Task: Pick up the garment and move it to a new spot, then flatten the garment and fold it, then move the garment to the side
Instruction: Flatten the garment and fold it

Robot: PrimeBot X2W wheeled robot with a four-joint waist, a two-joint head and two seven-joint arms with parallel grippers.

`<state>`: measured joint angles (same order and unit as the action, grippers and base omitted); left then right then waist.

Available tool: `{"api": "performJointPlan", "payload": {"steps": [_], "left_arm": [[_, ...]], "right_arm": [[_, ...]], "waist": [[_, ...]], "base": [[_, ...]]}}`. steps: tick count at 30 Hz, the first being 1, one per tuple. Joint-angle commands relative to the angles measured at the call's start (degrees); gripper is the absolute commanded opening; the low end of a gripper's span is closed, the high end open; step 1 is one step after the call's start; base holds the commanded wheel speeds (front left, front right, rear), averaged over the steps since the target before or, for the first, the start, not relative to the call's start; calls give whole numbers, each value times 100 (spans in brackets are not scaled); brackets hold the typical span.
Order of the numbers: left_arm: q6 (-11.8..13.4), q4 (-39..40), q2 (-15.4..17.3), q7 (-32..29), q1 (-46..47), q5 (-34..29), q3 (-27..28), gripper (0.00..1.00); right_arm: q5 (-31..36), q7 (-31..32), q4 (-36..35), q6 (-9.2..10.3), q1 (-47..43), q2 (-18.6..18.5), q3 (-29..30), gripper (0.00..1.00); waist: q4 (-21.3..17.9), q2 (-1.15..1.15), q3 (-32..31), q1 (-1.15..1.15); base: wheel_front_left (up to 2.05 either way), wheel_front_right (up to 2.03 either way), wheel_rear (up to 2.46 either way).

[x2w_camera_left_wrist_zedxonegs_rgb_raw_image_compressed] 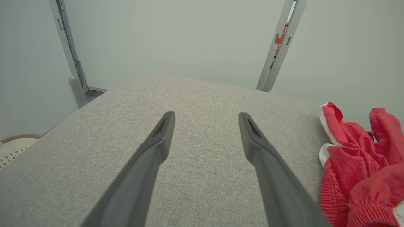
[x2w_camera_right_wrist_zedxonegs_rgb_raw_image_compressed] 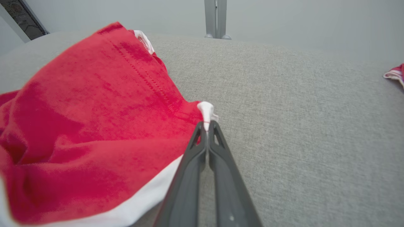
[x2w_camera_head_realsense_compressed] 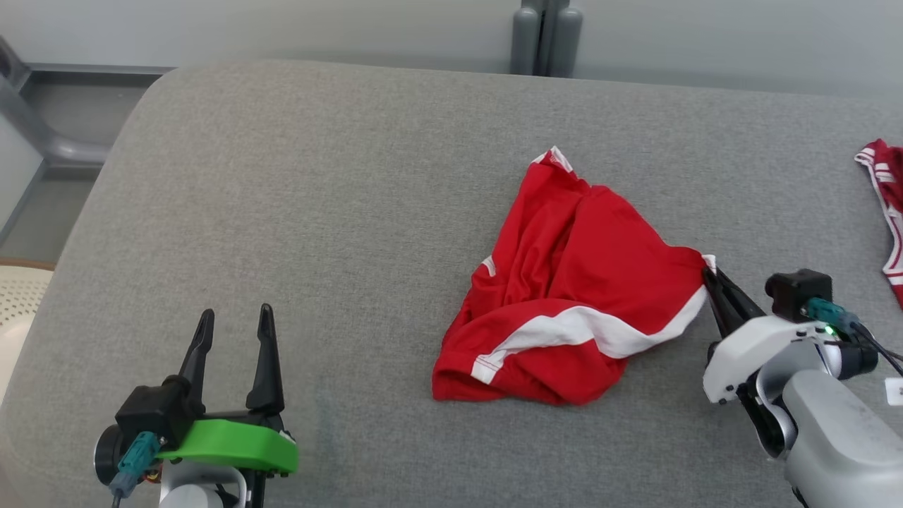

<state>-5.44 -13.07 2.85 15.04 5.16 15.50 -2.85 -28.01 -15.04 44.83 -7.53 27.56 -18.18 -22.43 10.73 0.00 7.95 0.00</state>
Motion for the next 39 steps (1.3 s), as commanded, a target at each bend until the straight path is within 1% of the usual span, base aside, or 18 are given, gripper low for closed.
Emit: {"api": "performJointPlan", "payload": {"steps": [1, 2, 3, 5, 9, 12, 16, 17, 18, 22, 28, 30, 34, 39], "left_arm": [[20, 17, 10, 16, -96, 4, 29, 100], [15, 9, 10, 16, -144, -6, 41, 100], [5, 5, 11, 16, -151, -17, 40, 100], [-5, 1, 11, 16, -173, -33, 56, 100], [-26, 6, 12, 16, -223, -71, 95, 100], [-52, -6, 11, 16, -227, -91, 115, 100], [-41, 14, 12, 16, -266, -68, 96, 100], [-43, 11, 12, 16, -270, -61, 100, 100], [-47, 6, 12, 16, -270, -55, 98, 100], [-52, -18, 12, 16, -300, -60, 91, 100], [-90, -43, 12, 16, -337, -156, 167, 100], [-105, -48, 12, 16, -362, -178, 188, 100], [-104, -49, 12, 16, -374, -192, 153, 100], [-133, -111, 12, 16, -312, -208, 63, 100]], "right_arm": [[23, -15, -241, 10, -270, -19, 191, 0], [-147, -15, -588, 10, -644, 70, 471, 0], [-176, -15, -768, 10, -825, 65, 586, 0], [-85, -15, -1092, 10, -1134, 10, 763, 0], [12, -16, -1620, 10, -1751, 72, 1194, 0], [94, -15, -1891, 10, -2167, 122, 1533, 0], [-15, 28, -2085, 10, -2640, 362, 1885, 0], [-45, 26, -2147, 9, -2698, 410, 1936, 59], [-46, 29, -2170, 10, -2746, 429, 1962, 100], [93, 10, -2347, 9, -2778, 544, 2103, 100], [485, -12, -2976, 9, -2675, 670, 2210, 100], [644, -14, -3295, 9, -2689, 756, 2180, 100], [923, -14, -3720, 9, -2823, 949, 2073, 100], [1135, -15, -3929, 9, -2878, 1056, 1903, 100]], "waist": [[-244, 0, -128, 0], [-366, 0, -186, 0], [-423, 0, -214, 0], [-527, 0, -259, 0], [-702, 0, -330, 0], [-794, 0, -369, 0], [-864, 0, -388, 0], [-882, 0, -388, 0], [-891, 0, -388, 0], [-923, 0, -427, 0], [-933, 0, -542, 0], [-938, 0, -576, 0], [-949, 0, -618, 0], [-977, 0, -601, 0]], "base": [[0, 0, 0], [0, 0, 0], [0, 0, 0], [0, 0, 0], [0, 0, 0], [0, 0, 0], [0, 0, 0], [0, 0, 0], [0, 0, 0], [0, 0, 0], [0, 0, 0], [0, 0, 0], [0, 0, 0], [0, 0, 0]]}}
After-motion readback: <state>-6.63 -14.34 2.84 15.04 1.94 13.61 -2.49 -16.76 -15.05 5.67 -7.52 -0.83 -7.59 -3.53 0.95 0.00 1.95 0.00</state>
